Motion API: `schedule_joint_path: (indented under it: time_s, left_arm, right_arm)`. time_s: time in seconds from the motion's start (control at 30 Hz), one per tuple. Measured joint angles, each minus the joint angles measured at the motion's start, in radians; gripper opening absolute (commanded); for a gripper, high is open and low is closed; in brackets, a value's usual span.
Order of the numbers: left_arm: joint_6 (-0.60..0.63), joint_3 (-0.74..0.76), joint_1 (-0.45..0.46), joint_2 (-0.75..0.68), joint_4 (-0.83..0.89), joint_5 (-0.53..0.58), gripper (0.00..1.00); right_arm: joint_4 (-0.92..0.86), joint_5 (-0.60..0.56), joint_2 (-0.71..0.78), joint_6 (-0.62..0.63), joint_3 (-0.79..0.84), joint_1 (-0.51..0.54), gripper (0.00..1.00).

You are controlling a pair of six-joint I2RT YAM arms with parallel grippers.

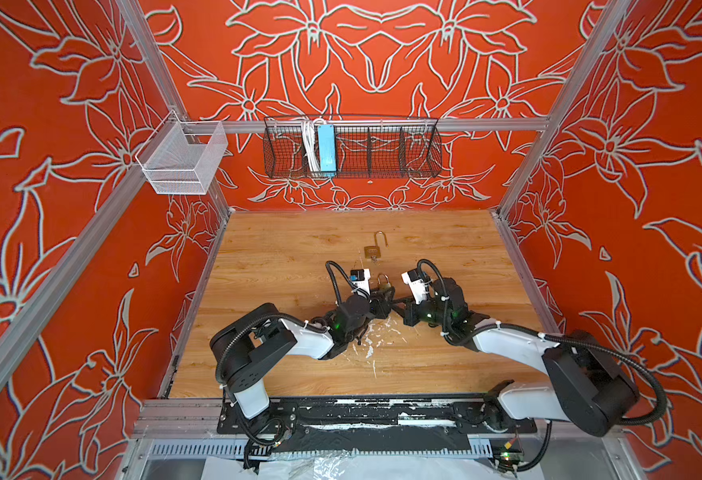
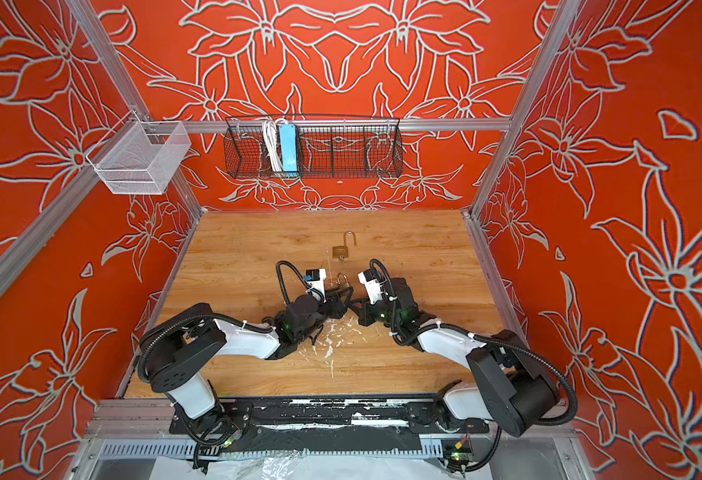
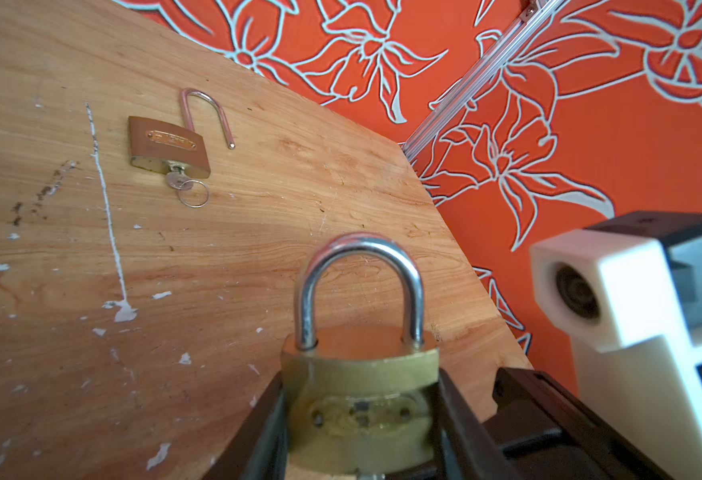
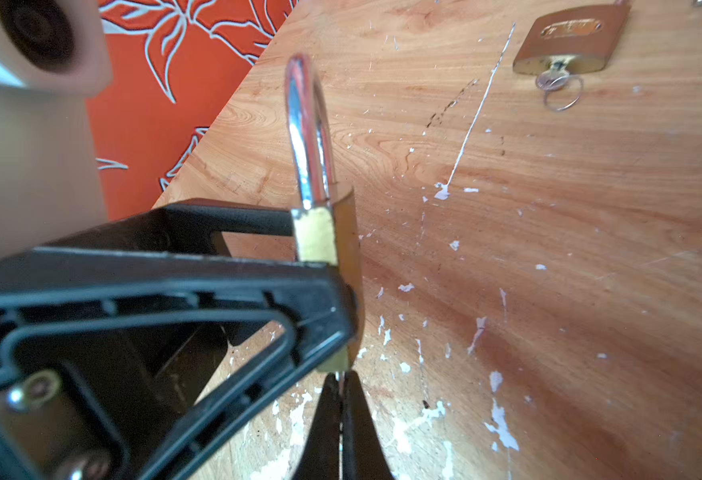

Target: Unlock with the key

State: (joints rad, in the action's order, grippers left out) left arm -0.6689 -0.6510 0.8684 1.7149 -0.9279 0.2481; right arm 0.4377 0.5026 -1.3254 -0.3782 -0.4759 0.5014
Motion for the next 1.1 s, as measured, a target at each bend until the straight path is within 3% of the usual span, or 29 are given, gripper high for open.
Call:
schedule_joint_path:
  time_s: [0.53,1.1]
  left_arm:
    - [0.013,-0.075,0.051,0.024,0.101,0.109,0.0]
    - [0.053,-0.023,0.1,0.114,-0.103,0.187,0.0]
  right_arm:
    - [0.0,0.021,0.034,-0.032,0.032,-0.037,0.0]
    - [-0.064,0.063,0.027,-0.148,0.032,-0.05,0.0]
